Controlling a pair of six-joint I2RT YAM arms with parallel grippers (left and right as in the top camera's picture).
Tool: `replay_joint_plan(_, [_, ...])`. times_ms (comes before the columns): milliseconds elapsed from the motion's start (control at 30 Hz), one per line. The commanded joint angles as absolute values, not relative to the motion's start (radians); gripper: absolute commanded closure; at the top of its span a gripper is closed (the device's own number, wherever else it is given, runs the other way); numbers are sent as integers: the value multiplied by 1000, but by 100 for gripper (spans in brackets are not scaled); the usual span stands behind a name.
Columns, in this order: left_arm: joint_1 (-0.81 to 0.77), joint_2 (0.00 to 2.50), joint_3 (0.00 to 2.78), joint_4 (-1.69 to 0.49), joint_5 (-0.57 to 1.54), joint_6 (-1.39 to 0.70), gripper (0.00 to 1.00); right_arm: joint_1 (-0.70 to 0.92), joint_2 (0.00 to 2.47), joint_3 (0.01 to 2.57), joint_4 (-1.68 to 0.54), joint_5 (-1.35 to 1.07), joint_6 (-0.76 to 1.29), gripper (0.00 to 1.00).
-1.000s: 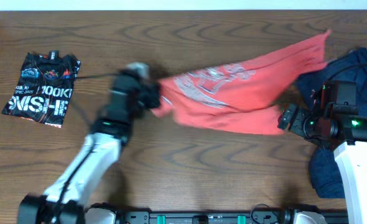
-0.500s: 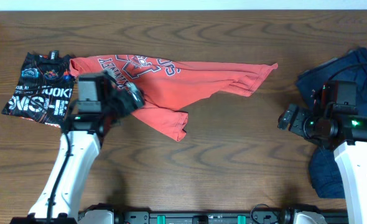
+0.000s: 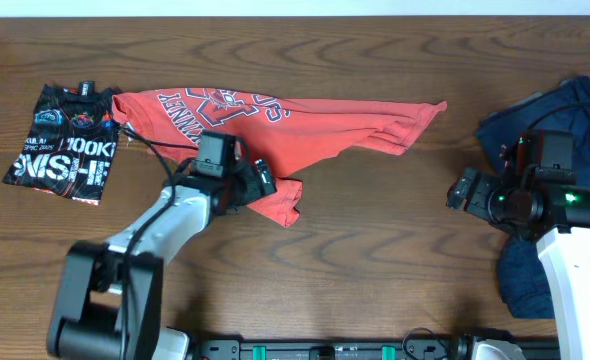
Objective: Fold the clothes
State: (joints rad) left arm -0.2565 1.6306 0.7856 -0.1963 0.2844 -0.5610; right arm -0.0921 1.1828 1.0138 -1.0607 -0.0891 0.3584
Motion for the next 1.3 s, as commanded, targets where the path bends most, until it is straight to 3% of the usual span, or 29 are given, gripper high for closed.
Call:
replay_joint_plan(0, [-270,1660,783,-189,276,-574,44,-98,1183,1028,-1064,-78,350,1])
replay_joint_plan(67, [-270,1656,783,-192,276,-575,86,-98,1183,1028,-1063,-78,350,1])
replay_joint_plan(100, [-269,1652,783,-194,276,-575,94,-98,1183,1028,-1063,-78,350,1])
replay_joint_plan(333, [-218,1489,784,-400,267,-573,94,-98,1183,1028,-1062,-75,350,1])
replay_joint_plan(533, [-83,1253,784,-762,59,-574,94,-98,1184,1028,-1048,-75,350,1])
replay_joint_plan(667, [-10,1166,783,-818,10,-606,94,-98,1184,1028,-1042,-75,350,1])
replay_joint_plan(700, [-4,1157,783,-796,40,-607,85,-98,1184,1028,-1040,-75,350,1])
replay_joint_plan(767, [-9,1157,783,-737,117,-607,33,-98,1185,1028,-1039,-75,351,1])
replay_joint_plan(833, [-22,1174,783,-669,185,-608,9,-98,1185,1028,-1040,-75,350,1])
replay_joint_plan(867, [-33,1190,783,-627,212,-608,1,-98,1185,1028,-1040,-75,351,1])
replay_joint_plan(1267, [-194,1551,783,-288,225,-720,2,-98,1185,1028,-1042,-76,350,1])
